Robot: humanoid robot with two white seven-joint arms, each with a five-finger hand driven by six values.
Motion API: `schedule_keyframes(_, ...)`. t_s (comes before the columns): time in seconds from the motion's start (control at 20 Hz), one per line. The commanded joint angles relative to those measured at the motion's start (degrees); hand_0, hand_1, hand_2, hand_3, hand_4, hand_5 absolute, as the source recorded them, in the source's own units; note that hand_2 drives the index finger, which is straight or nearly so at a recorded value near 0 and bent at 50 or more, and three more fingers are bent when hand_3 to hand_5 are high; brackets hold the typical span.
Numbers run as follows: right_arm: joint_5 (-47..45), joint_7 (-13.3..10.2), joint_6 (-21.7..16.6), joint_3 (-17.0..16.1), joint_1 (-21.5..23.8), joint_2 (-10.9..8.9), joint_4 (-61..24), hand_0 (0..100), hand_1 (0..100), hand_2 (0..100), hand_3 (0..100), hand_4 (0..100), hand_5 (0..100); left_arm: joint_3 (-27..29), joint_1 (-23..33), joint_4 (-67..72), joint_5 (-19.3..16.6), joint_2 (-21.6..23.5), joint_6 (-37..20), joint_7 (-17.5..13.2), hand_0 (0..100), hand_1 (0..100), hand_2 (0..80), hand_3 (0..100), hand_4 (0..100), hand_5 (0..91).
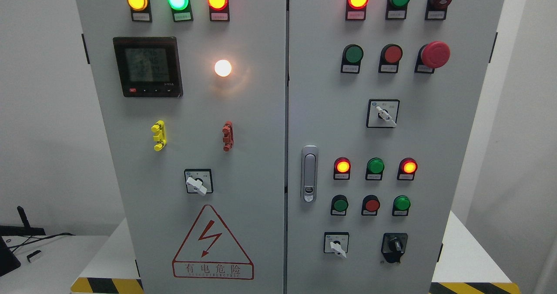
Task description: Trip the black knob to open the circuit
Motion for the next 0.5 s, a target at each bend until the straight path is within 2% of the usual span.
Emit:
schedule_keyframes(0.0,0.0,0.4,0.0,-0.6,0.0,-0.34,-0.3,23,28,0,0,0,0,0.0,0.0,0.0,-1.8,0.0,0.0,0.0,12,39,0.0,0,0,0.0)
schedule_keyframes(0.45,0.0,0.5,0.1,-0.5,0.0,-0.26,-0.3,23,28,0,0,0,0,0.0,0.0,0.0,-1.8,-0.1,0.0,0.0,12,39,0.0,0,0,0.0)
